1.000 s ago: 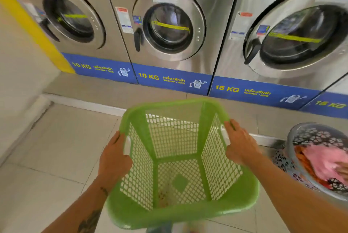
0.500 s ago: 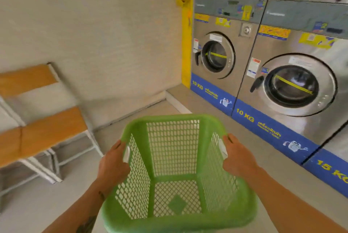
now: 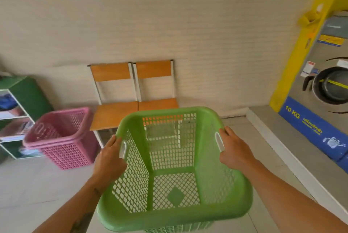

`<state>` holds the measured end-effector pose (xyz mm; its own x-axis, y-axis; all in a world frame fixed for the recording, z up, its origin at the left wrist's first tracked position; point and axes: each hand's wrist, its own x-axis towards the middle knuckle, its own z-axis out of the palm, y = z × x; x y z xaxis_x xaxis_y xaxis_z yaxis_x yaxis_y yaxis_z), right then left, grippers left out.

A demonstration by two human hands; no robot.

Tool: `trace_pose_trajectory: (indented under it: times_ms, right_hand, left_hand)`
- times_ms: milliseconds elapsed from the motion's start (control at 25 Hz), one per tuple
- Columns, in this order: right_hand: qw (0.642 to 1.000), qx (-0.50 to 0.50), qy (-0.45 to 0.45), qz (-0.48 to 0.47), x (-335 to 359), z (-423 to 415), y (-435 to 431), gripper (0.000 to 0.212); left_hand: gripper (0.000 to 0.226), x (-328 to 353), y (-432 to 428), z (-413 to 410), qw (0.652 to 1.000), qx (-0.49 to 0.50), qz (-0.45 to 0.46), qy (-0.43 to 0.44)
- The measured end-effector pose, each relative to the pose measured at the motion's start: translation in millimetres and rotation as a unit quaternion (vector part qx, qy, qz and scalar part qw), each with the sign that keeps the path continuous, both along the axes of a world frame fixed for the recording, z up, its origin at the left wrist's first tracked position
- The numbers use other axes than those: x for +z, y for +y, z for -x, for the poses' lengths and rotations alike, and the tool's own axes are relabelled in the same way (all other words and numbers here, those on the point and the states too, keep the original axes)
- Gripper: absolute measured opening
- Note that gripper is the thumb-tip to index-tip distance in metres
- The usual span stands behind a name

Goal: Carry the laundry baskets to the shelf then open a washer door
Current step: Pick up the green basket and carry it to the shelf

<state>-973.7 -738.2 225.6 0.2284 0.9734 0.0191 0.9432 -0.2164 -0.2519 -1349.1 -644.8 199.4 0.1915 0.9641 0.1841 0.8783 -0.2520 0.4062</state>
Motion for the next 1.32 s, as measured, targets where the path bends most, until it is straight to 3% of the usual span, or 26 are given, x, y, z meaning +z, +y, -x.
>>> trace_pose_trajectory:
  times_ms: [120, 360, 680, 840, 1320]
  right_hand:
    - [0.999, 0.041, -0.003, -0.009, 11.7, 70.6, 48.6, 0.067]
    - [0.988, 0.151, 0.004, -0.034, 6.3, 190.8, 190.6, 0.056]
    - [0.972, 0.229, 0.034, -0.039, 15.7, 314.9, 414.5, 0.083]
    - [0.960, 0.268, 0.040, -0.065, 38.4, 369.0, 518.7, 0.078]
    - [0.975, 0.204, 0.054, -0.070, 27.0, 548.0, 732.2, 0.071]
  left_hand:
    - [0.061, 15.0, 18.0, 73.5, 0.999, 0.039, -0.014, -0.007]
    - [0.077, 28.8, 61.7, 200.1, 0.987, 0.157, -0.041, -0.006]
    - [0.065, 61.9, 221.8, 306.9, 0.964, 0.258, -0.061, 0.036]
    - [0.050, 83.1, 303.8, 354.2, 0.946, 0.307, -0.088, 0.059]
    - [0.051, 93.9, 574.6, 548.0, 0.962, 0.230, -0.117, 0.087]
